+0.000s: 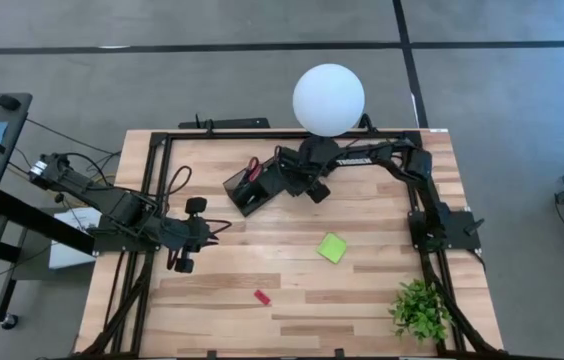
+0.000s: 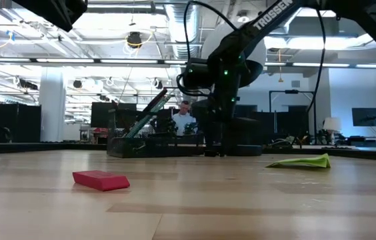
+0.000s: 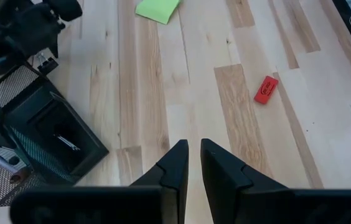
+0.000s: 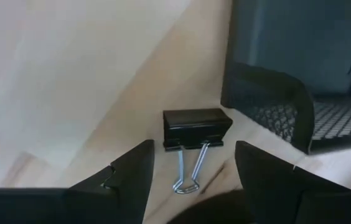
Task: Pick and place office supplies into organizer
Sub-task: Put the black binder clip into the black desk organizer
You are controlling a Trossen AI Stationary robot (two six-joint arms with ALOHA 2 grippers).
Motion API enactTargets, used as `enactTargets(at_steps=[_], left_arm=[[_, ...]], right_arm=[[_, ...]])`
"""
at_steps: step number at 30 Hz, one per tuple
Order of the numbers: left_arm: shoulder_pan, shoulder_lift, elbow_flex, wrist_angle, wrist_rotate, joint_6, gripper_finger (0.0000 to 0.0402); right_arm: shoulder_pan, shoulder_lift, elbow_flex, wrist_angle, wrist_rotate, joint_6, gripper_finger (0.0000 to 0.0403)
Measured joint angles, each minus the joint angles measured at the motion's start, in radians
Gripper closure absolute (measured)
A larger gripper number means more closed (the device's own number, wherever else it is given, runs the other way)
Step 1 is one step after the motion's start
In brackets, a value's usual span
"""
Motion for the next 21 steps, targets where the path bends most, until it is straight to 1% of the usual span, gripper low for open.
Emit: enactTargets(at_steps=[4, 6, 10, 12, 18, 21], left_arm=[[0.000, 0.000, 0.000, -0.004, 0.000, 0.002, 0.0363], [0.000, 0.000, 0.000, -0.003, -0.001, 0.003, 0.0363], [0.000, 0.000, 0.000, -0.004, -0.001, 0.003, 0.0363], [0.000, 0.000, 0.000, -0.005, -0.001, 0.003, 0.0363], [0.000, 0.000, 0.000, -0.005, -0.001, -0.009, 0.0363], [0.000, 0.000, 0.000, -0.005, -0.001, -0.022, 0.0363]], right_arm=[[0.019, 0.007, 0.006, -0.001, 0.059, -0.050, 0.0184], [0.017, 0.008, 0.015, -0.010, 0.035, -0.065, 0.0184], [0.012, 0.010, 0.048, -0.035, -0.065, -0.075, 0.0184], [0.011, 0.014, 0.058, -0.033, -0.106, -0.107, 0.0184], [0.009, 0.039, 0.062, -0.048, -0.114, -0.120, 0.0193], [0.009, 0.058, 0.064, -0.051, -0.096, -0.121, 0.0203]])
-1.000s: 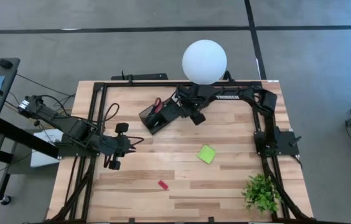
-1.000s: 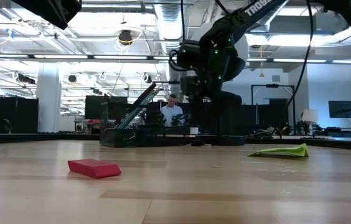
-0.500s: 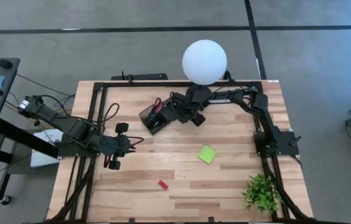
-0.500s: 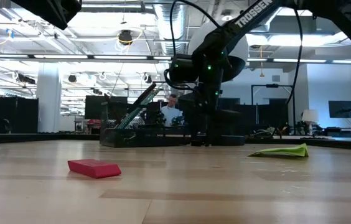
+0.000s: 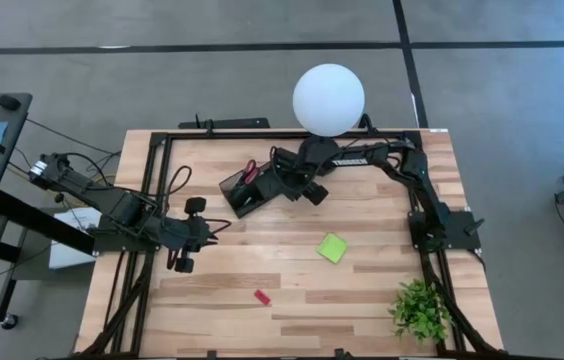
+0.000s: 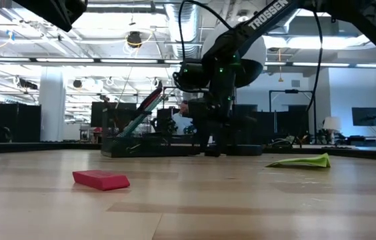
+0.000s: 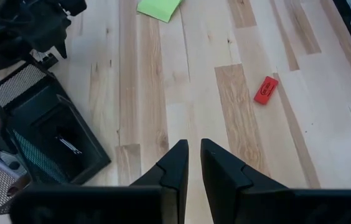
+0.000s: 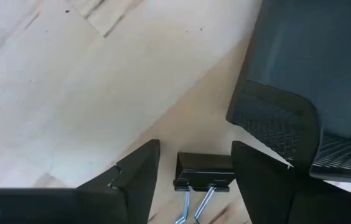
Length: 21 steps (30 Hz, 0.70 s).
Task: Pick and place office supplies into organizer
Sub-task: Put the black binder clip into the black desk organizer
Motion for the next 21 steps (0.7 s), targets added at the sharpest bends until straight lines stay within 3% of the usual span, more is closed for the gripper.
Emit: enactTargets(at_steps=[10, 21], left_arm=[[0.000, 0.000, 0.000, 0.000, 0.000, -0.002, 0.0363], [0.000, 0.000, 0.000, -0.001, 0.000, -0.002, 0.0363]], right_arm=[[0.002, 0.010, 0.048, -0.049, 0.002, 0.001, 0.0219], [0.008, 0.013, 0.066, -0.059, 0.001, 0.061, 0.0174]])
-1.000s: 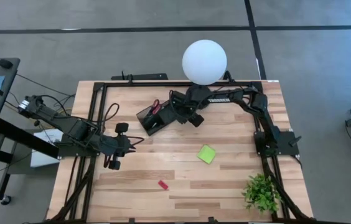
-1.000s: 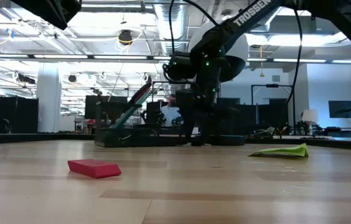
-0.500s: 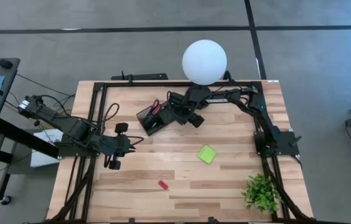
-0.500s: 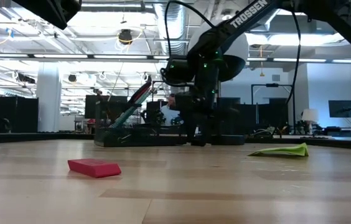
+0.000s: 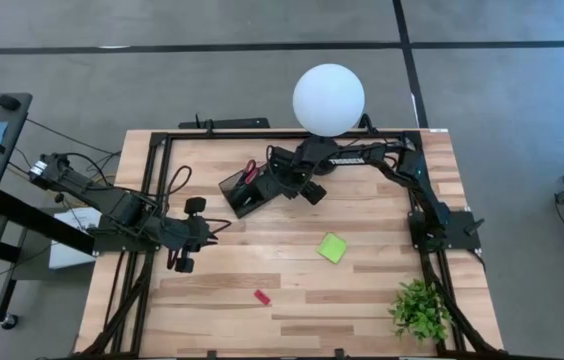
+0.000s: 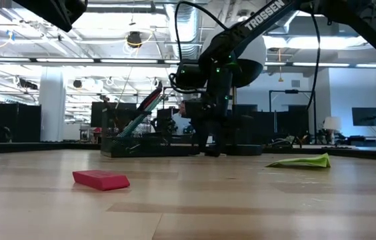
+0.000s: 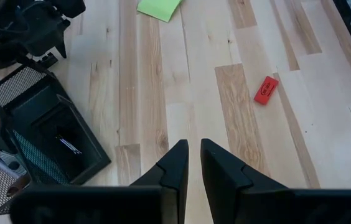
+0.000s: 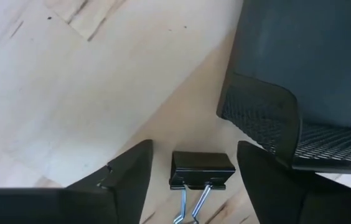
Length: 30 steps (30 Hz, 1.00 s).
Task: Pick and place office supplies into organizer
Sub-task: Put the black binder clip into the black desk organizer
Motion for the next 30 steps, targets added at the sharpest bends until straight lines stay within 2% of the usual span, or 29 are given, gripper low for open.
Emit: enactTargets(at_steps=[11, 24, 30], left_arm=[[0.000, 0.000, 0.000, -0.011, 0.000, -0.016, 0.0363], [0.000, 0.000, 0.000, -0.011, 0.000, -0.018, 0.0363], [0.000, 0.000, 0.000, -0.011, 0.000, -0.018, 0.0363]], right_arm=[[0.000, 0.000, 0.001, -0.011, -0.003, -0.001, 0.0165], [-0.007, -0.001, 0.001, -0.036, 0.012, -0.100, 0.0177], [0.003, -0.002, 0.001, -0.038, 0.045, -0.045, 0.0177]])
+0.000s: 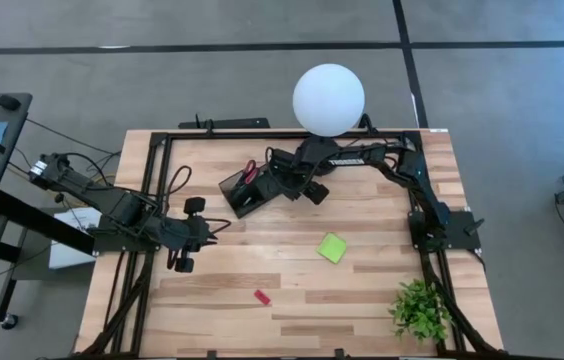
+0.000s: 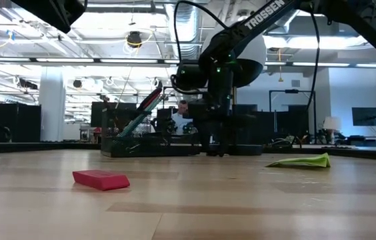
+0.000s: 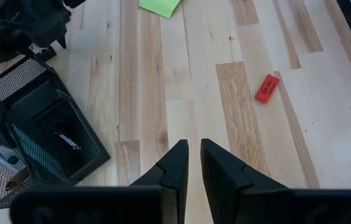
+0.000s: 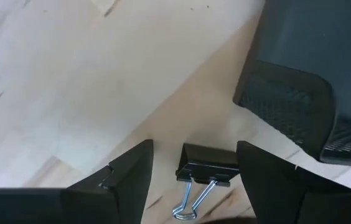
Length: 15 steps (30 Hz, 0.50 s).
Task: Pick and place office supplies into organizer
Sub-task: Put the black binder clip into the black desk organizer
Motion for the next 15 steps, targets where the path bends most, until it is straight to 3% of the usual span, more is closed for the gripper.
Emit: enactTargets(at_steps=[10, 15], left_arm=[[0.000, 0.000, 0.000, 0.000, 0.000, 0.000, 0.0363], [0.000, 0.000, 0.000, 0.000, 0.000, 0.002, 0.0363]], right_arm=[[0.032, 0.000, 0.000, -0.015, 0.196, 0.120, 0.0178], [0.014, 0.000, 0.000, 0.009, 0.125, 0.099, 0.0178]])
